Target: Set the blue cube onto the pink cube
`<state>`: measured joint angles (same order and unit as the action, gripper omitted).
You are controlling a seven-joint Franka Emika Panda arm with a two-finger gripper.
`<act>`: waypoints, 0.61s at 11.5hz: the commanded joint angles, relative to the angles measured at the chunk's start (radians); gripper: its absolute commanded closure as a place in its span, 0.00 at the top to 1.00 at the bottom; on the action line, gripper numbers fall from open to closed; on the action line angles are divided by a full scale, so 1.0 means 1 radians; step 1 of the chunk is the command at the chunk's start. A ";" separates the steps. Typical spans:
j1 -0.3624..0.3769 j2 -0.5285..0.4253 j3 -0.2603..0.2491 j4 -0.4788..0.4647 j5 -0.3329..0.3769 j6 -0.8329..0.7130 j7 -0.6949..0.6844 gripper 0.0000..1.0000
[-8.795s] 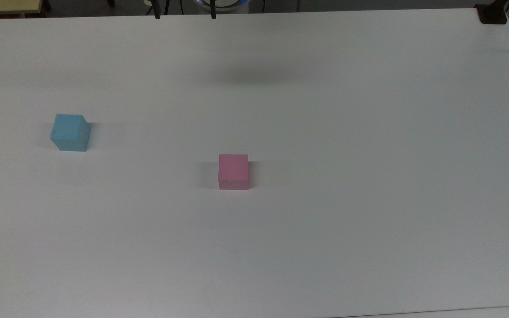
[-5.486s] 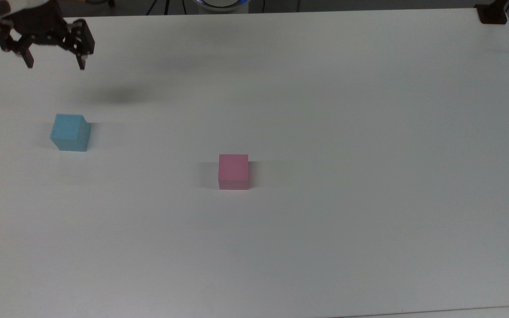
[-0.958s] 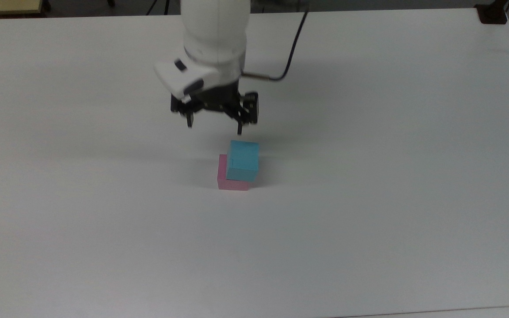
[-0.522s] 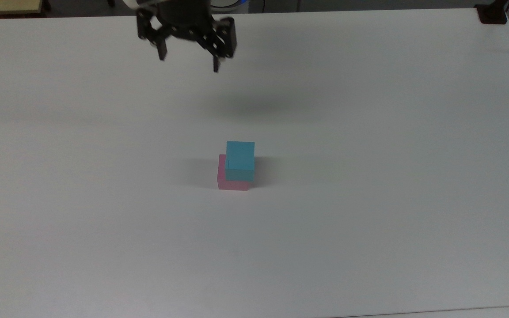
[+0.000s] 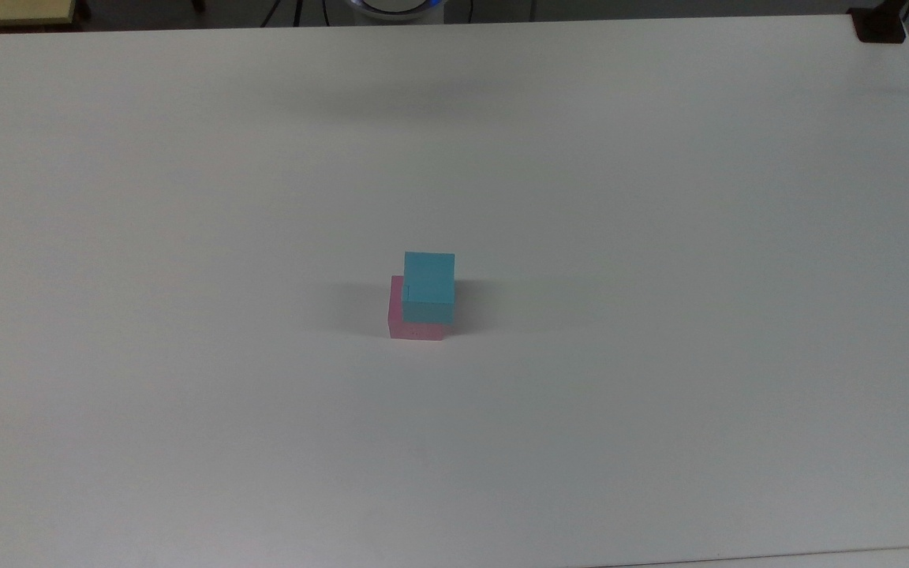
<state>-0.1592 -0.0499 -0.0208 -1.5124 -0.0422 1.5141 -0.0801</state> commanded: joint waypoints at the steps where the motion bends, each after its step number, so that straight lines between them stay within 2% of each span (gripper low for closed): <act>1: 0.052 -0.034 -0.019 -0.058 0.018 0.046 -0.036 1.00; 3: 0.064 -0.022 -0.005 -0.072 0.022 0.060 -0.023 1.00; 5: 0.075 -0.015 0.036 -0.087 0.025 0.124 0.083 1.00; 7: 0.078 -0.008 0.047 -0.091 0.025 0.132 0.100 1.00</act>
<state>-0.0887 -0.0506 0.0166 -1.5784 -0.0358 1.6155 -0.0185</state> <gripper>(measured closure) 0.000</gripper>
